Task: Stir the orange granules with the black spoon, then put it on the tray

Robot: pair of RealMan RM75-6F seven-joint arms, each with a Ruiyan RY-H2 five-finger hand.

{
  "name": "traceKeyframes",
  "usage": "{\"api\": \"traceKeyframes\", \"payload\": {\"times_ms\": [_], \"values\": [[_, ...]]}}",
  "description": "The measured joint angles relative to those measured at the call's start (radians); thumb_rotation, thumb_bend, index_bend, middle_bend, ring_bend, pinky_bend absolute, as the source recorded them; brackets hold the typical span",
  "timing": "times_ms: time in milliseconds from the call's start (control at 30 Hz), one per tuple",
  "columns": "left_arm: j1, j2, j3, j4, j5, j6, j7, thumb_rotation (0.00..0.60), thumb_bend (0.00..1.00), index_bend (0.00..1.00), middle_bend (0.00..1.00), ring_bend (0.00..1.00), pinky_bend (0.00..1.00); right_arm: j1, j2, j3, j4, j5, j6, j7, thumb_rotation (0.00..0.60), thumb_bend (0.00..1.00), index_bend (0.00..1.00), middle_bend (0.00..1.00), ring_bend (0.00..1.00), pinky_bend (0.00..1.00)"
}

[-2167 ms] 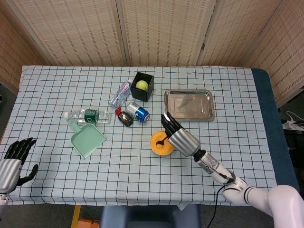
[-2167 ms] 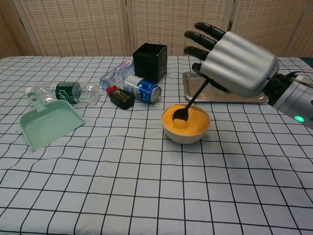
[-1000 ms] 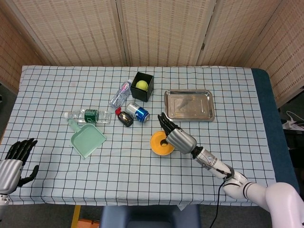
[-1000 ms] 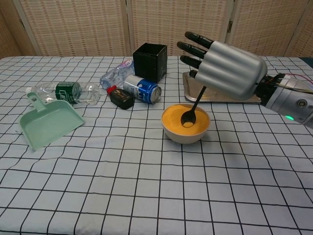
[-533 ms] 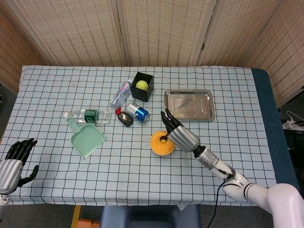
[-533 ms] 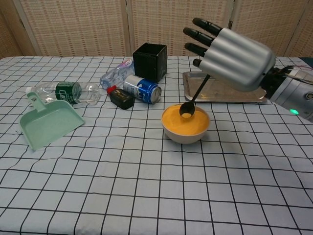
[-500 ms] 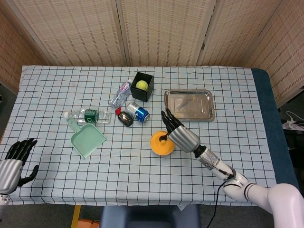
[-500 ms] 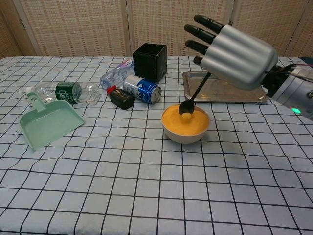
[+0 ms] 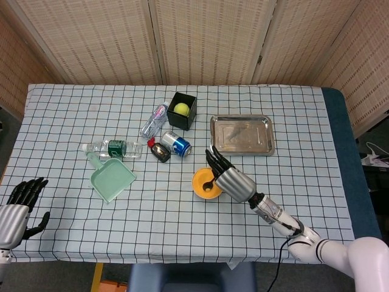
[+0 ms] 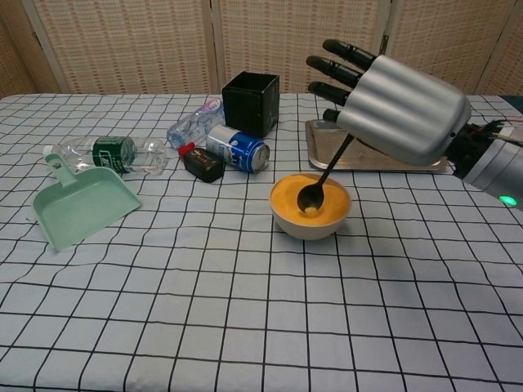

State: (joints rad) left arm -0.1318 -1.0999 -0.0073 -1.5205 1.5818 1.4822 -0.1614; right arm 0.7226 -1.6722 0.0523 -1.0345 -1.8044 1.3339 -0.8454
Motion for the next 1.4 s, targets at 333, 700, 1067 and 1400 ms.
{"api": "traceKeyframes", "payload": {"times_ms": [333,700,1067,1400], "values": [[-0.001,0.001,0.003,0.006,0.006,0.0,-0.007,0.6,0.45,0.0,0.01,0.0,0.06,0.018,-0.035,0.002,0.067,-0.016,-0.017,-0.042,0.6,0.35,0.85,0.2,0.0,0.06],[-0.003,-0.001,0.003,0.012,0.004,-0.003,-0.012,0.6,0.45,0.0,0.01,0.0,0.06,0.034,-0.063,0.017,0.127,-0.001,-0.046,-0.077,0.6,0.35,0.85,0.2,0.0,0.06],[-0.003,0.001,0.004,0.008,0.004,-0.004,-0.01,0.6,0.45,0.0,0.01,0.0,0.06,0.038,-0.076,0.04,0.154,0.02,-0.021,-0.089,0.6,0.35,0.85,0.2,0.0,0.06],[-0.003,-0.001,0.004,0.005,0.005,-0.005,-0.005,0.6,0.45,0.0,0.01,0.0,0.06,0.012,-0.063,0.057,0.121,0.052,0.027,-0.026,0.6,0.35,0.85,0.2,0.0,0.06]]}}
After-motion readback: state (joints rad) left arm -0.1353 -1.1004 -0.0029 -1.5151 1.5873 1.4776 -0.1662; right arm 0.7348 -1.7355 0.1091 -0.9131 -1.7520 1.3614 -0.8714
